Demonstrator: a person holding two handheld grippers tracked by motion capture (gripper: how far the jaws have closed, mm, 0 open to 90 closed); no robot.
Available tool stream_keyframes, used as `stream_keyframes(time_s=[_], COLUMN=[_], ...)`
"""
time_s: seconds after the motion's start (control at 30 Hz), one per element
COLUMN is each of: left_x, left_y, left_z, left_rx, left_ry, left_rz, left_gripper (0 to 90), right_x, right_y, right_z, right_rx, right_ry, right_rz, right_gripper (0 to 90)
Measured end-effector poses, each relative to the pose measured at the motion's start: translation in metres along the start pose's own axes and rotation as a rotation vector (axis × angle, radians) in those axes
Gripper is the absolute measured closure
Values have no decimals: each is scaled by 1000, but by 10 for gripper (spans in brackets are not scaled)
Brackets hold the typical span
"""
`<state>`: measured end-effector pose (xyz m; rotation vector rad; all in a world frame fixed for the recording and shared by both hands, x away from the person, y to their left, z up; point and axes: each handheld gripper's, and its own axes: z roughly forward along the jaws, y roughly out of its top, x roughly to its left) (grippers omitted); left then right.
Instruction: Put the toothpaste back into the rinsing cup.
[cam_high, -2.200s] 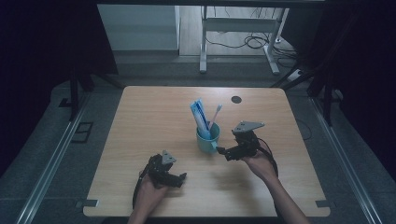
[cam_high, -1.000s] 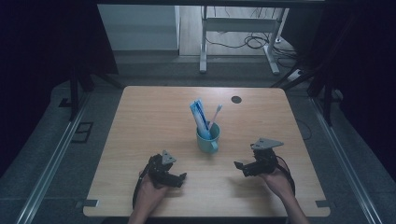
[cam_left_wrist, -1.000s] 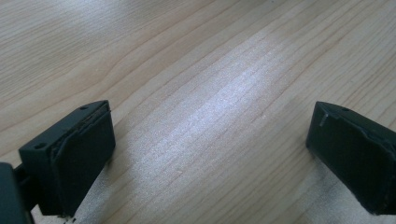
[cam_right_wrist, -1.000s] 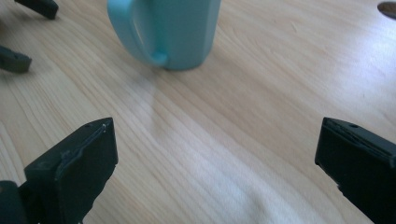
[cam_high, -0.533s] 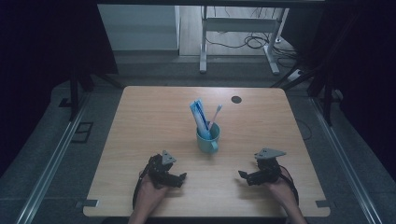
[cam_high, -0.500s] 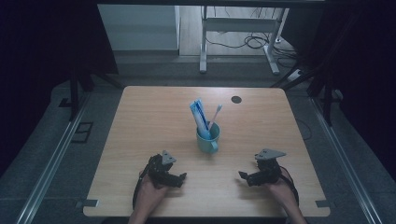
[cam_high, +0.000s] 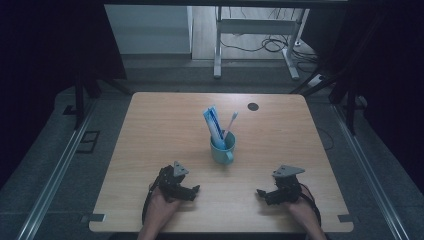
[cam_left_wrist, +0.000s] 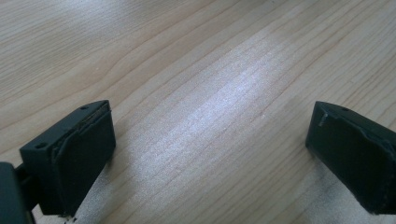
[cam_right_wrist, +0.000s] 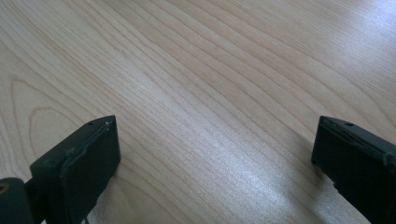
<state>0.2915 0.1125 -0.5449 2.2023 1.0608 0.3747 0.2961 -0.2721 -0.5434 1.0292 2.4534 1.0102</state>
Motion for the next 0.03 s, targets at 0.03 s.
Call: stream_keyframes(time_s=[0.03], left_x=[0], left_y=[0], left_z=[0], left_rx=[0], left_ry=[0], left_rz=[0], left_gripper=[17], right_x=[0], right_y=[0], right_z=[0], right_rx=[0], right_ry=[0], right_rz=[0], right_gripper=[11])
